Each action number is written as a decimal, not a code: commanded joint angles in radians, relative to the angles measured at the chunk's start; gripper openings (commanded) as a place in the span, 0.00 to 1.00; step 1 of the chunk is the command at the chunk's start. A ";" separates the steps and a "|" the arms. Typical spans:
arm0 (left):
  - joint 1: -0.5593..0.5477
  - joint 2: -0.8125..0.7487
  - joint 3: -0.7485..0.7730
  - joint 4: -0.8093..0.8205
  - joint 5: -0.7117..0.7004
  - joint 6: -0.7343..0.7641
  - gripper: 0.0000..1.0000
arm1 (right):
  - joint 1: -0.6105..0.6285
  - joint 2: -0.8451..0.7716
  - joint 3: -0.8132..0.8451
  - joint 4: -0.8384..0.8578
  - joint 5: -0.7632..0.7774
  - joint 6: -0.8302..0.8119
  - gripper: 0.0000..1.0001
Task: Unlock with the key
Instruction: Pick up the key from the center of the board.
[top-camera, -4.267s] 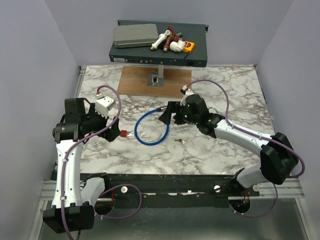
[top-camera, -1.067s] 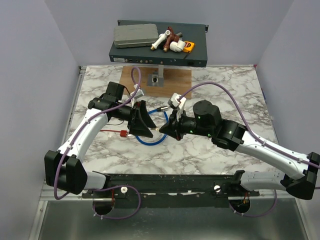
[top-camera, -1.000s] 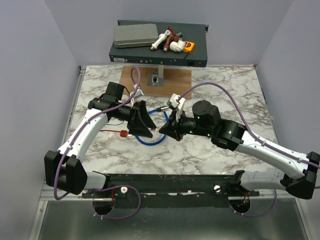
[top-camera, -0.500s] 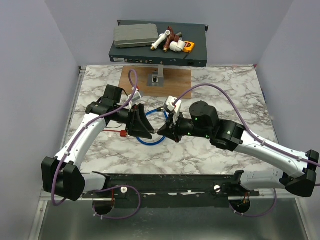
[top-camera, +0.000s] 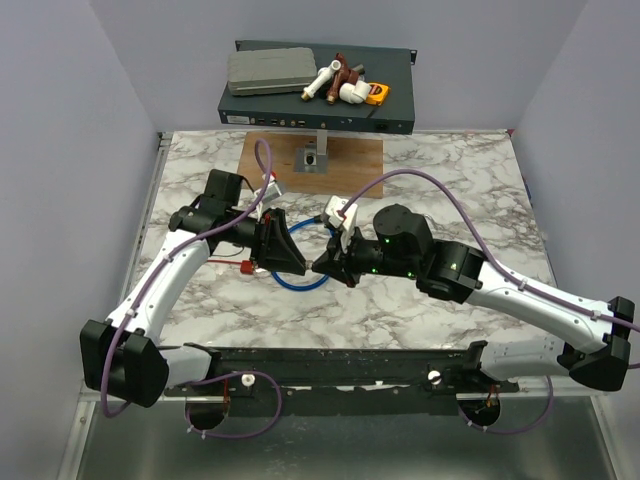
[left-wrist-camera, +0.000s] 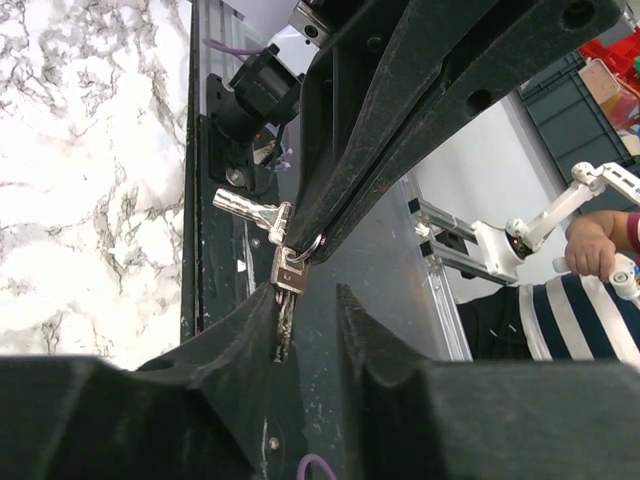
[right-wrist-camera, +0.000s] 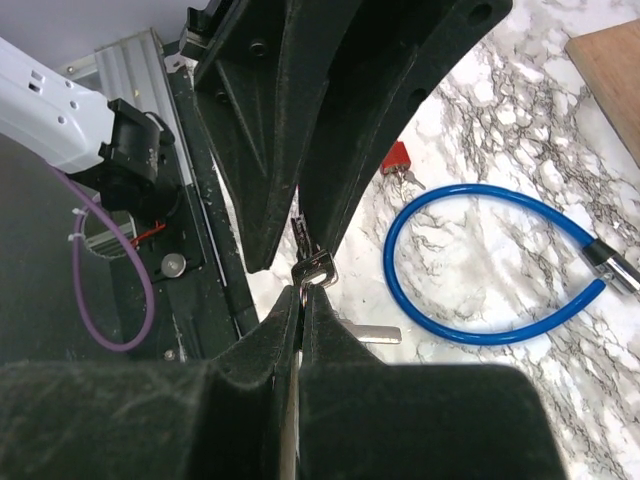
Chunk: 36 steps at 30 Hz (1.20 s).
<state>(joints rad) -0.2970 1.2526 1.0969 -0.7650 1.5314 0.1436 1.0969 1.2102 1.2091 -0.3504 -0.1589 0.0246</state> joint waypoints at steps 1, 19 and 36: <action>-0.001 -0.031 -0.023 0.026 0.139 0.002 0.22 | 0.013 0.007 0.033 -0.025 0.032 -0.014 0.01; 0.015 -0.083 -0.032 0.061 0.158 -0.022 0.00 | 0.015 0.008 0.069 -0.038 0.081 0.021 0.24; -0.065 -0.115 0.245 -0.616 -0.265 0.638 0.00 | -0.058 0.071 0.178 -0.099 -0.268 0.084 0.58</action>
<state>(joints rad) -0.3447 1.2274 1.3766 -1.4158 1.3716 0.7952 1.0458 1.2919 1.3823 -0.4301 -0.2653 0.0834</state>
